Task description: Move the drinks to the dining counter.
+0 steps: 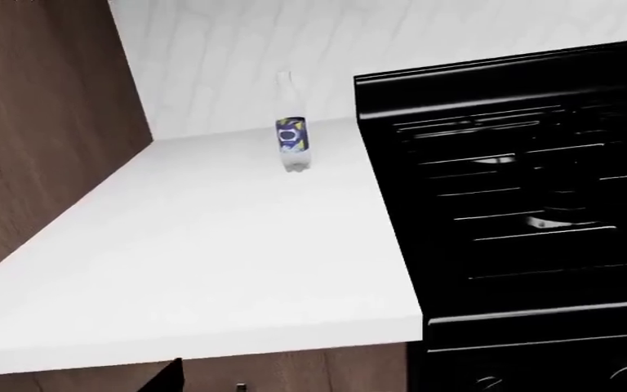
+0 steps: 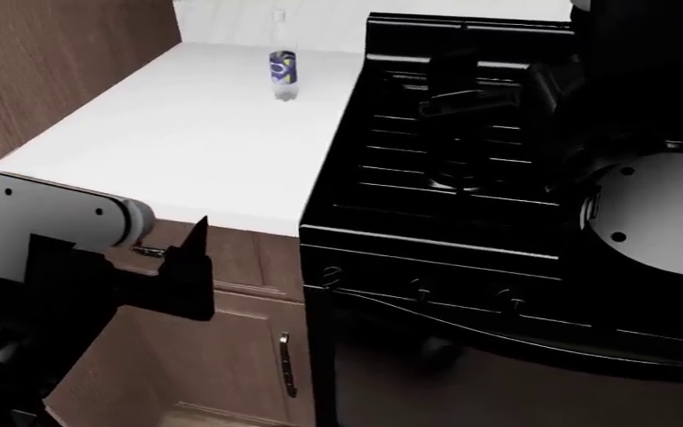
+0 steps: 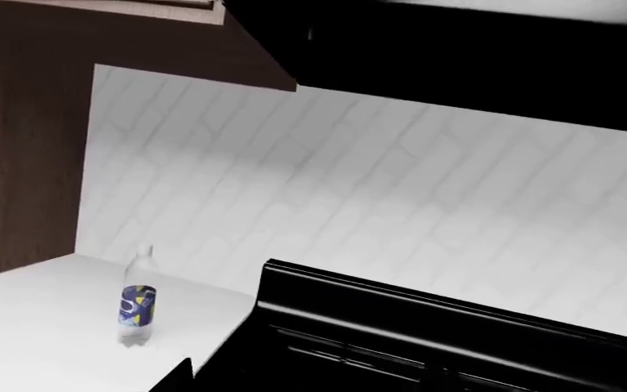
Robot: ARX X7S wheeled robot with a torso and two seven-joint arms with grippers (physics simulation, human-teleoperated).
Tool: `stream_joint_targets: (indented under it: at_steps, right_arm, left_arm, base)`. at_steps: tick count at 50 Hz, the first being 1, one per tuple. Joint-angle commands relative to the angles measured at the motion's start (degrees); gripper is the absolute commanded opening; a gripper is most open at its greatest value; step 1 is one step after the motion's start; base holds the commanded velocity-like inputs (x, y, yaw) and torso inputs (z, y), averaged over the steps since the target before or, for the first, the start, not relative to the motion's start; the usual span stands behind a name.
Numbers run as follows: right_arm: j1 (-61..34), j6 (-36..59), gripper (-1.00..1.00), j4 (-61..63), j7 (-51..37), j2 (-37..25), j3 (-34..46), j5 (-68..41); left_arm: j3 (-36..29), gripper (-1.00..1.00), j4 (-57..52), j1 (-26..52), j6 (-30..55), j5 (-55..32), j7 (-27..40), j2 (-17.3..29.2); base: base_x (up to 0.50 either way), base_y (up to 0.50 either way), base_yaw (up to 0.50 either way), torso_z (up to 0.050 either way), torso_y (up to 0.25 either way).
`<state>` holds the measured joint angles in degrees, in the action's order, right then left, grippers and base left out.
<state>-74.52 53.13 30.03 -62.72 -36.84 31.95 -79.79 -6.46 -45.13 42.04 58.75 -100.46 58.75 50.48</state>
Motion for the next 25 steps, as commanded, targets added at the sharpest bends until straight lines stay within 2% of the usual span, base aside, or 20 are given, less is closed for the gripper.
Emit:
stream_joint_targets:
  at_steps: [1, 5, 14, 25]
  right_arm:
    - [0.1, 0.1, 1.00, 0.1, 0.1, -0.1, 0.4, 0.3]
    - [-0.3, 0.7, 1.00, -0.2, -0.3, -0.2, 0.9, 0.7]
    - [-2.3, 4.3, 1.00, -2.0, -4.0, 0.2, 2.7, -0.7]
    - [-2.9, 4.6, 1.00, -2.0, -3.6, 0.4, 3.4, -0.1]
  left_arm:
    - [-0.3, 1.00, 0.1, 0.0, 0.0, 0.3, -0.3, 0.0]
    - [-0.5, 1.00, 0.1, 0.4, -0.1, 0.0, -0.1, 0.2]
    - [-0.8, 1.00, 0.3, 0.6, -0.1, 0.1, -0.3, 0.1]
    - [-0.6, 1.00, 0.1, -0.2, -0.4, 0.8, -0.8, 0.3]
  base:
    - [-0.09, -0.02, -0.50, 0.000, 0.000]
    - [-0.10, -0.02, -0.40, 0.000, 0.000]
    - [0.00, 0.01, 0.00, 0.000, 0.000]
    - [-0.08, 0.48, 0.00, 0.000, 0.000]
